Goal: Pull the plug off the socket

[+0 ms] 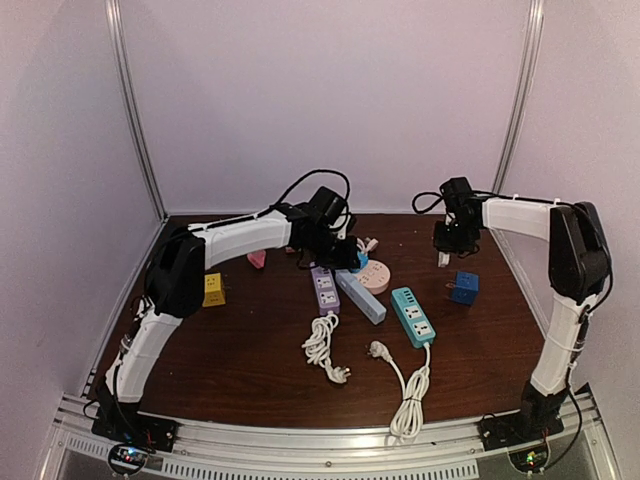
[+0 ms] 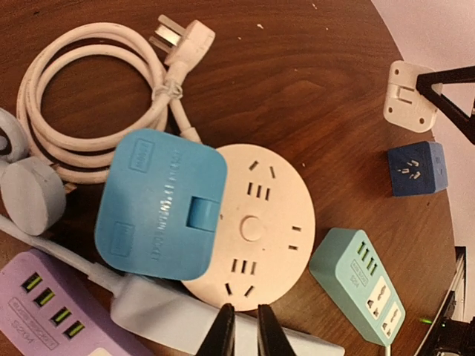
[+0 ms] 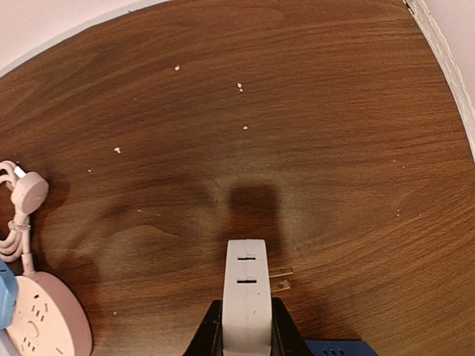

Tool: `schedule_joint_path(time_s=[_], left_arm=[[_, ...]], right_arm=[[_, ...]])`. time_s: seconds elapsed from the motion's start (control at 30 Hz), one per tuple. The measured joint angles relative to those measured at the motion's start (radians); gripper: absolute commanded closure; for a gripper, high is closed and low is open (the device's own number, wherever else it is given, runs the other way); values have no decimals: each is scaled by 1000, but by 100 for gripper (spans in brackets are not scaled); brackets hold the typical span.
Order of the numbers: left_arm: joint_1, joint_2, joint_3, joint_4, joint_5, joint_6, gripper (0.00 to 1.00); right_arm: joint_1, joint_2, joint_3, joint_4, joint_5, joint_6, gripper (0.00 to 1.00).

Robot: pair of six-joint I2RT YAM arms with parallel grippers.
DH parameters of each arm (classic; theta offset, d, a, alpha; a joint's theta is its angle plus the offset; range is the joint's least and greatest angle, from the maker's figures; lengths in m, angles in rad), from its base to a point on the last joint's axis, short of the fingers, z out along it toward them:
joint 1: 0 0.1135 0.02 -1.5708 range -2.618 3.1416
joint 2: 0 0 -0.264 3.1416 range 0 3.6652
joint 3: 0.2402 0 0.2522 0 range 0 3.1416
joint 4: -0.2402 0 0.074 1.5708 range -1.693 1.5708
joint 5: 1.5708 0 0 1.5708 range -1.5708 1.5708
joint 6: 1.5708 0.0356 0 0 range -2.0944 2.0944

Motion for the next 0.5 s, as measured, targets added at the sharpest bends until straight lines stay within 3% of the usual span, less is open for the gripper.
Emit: schedule_joint_path(time_s=[0.5], left_arm=[[97,-2,-22,70,5,6,84]], right_arm=[[48,155,125,-102,158,-35,66]])
